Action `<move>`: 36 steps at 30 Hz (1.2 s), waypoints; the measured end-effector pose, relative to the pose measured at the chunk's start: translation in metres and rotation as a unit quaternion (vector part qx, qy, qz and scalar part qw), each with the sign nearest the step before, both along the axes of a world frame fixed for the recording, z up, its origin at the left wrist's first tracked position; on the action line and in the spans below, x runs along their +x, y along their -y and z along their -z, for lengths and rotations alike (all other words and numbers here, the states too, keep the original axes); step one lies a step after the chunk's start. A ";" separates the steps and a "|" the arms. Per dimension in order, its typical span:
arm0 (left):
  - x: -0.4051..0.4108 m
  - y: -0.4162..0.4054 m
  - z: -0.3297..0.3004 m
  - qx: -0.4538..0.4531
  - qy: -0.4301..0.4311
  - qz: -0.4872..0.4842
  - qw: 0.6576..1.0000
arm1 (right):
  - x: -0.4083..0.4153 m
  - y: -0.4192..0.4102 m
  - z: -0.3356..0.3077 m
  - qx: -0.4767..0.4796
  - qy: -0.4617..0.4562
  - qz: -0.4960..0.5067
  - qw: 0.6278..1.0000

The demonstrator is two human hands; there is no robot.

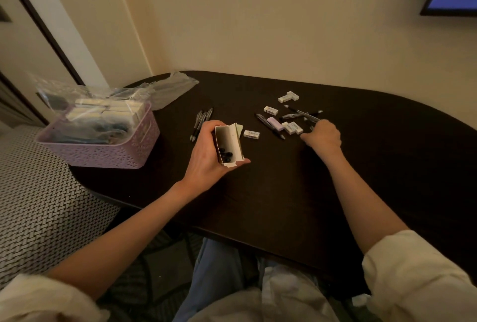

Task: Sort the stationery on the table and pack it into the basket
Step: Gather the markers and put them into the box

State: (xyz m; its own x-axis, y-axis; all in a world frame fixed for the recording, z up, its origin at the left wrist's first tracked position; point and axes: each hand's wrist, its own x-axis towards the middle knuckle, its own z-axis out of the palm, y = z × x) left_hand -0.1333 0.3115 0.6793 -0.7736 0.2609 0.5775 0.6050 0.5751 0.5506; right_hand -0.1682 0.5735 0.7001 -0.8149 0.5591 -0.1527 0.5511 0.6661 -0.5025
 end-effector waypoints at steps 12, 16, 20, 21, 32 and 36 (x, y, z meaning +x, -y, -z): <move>-0.006 0.009 -0.003 0.047 -0.032 -0.070 0.996 | 0.065 0.052 -0.084 -0.077 -0.181 -0.183 0.963; -0.010 0.016 -0.002 0.050 -0.031 -0.100 0.993 | 0.090 0.068 -0.116 -0.149 -0.285 -0.247 0.914; -0.013 0.020 -0.001 0.039 -0.042 -0.098 0.994 | 0.107 0.078 -0.132 -0.148 -0.281 -0.295 0.901; -0.013 0.020 0.000 0.040 -0.044 -0.096 0.994 | 0.108 0.081 -0.132 -0.128 -0.270 -0.306 0.904; -0.002 0.011 0.000 0.060 -0.038 -0.033 0.997 | 0.092 0.122 -0.102 0.060 -0.216 -0.376 0.899; 0.002 0.007 0.003 0.062 -0.031 -0.014 0.997 | 0.080 0.136 -0.086 0.035 -0.200 -0.388 0.899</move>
